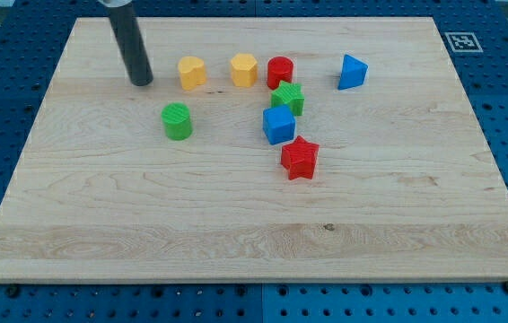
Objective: Move the green circle below the red star
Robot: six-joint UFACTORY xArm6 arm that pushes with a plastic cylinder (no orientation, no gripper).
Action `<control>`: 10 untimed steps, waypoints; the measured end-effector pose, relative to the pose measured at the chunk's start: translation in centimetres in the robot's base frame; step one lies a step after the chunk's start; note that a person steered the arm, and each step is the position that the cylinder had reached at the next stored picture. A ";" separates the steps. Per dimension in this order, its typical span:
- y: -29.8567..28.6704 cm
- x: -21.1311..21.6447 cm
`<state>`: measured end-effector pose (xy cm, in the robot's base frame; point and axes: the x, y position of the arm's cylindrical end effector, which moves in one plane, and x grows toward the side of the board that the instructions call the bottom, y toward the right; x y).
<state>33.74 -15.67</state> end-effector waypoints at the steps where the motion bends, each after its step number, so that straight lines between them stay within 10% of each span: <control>1: 1.4 2.6; 4: 4.6 9.5; 10: 7.7 6.3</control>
<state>40.03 -7.99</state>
